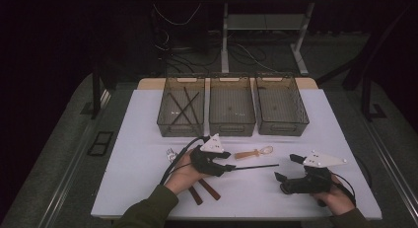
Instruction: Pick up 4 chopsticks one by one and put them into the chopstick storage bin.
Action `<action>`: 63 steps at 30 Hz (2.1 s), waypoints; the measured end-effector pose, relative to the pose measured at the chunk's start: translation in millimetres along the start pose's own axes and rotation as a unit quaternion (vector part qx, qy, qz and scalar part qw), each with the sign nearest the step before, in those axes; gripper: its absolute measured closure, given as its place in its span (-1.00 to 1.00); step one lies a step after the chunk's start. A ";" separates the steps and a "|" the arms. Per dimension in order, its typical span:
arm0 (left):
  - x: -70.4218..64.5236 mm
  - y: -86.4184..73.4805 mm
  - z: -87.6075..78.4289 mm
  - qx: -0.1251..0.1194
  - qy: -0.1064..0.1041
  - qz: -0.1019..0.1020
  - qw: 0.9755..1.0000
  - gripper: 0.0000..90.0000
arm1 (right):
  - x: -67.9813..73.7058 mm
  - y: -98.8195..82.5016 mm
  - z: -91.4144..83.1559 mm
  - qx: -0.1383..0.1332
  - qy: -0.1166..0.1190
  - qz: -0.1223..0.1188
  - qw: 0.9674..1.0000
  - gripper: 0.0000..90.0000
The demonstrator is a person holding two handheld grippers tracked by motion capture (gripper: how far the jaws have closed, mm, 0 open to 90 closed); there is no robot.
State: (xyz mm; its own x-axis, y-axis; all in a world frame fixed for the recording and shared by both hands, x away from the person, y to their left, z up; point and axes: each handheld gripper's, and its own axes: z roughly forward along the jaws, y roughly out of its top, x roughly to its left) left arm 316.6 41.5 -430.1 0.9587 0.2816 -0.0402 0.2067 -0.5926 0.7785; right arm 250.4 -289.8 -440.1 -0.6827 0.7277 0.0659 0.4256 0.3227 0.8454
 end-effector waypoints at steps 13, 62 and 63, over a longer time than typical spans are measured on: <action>4.6 -3.1 18.6 0.037 -0.011 -0.004 0.999 0.63 | 0.4 0.1 0.3 0.001 0.001 0.000 1.000 -0.70; 1.2 0.4 6.3 0.044 -0.057 0.015 0.997 0.90 | 0.2 0.8 -0.8 -0.002 0.001 -0.002 1.000 -0.70; -0.3 1.0 4.5 0.044 -0.055 0.016 0.997 0.90 | 0.2 0.8 -0.8 -0.002 0.001 -0.003 1.000 -0.70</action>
State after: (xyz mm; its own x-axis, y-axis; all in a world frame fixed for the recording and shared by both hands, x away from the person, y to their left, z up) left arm 317.4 37.5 -432.1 0.9796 0.1807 -0.0881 0.1877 -0.6658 0.7221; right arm 250.1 -290.0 -439.0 -0.6865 0.7244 0.0632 0.4203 0.3244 0.8474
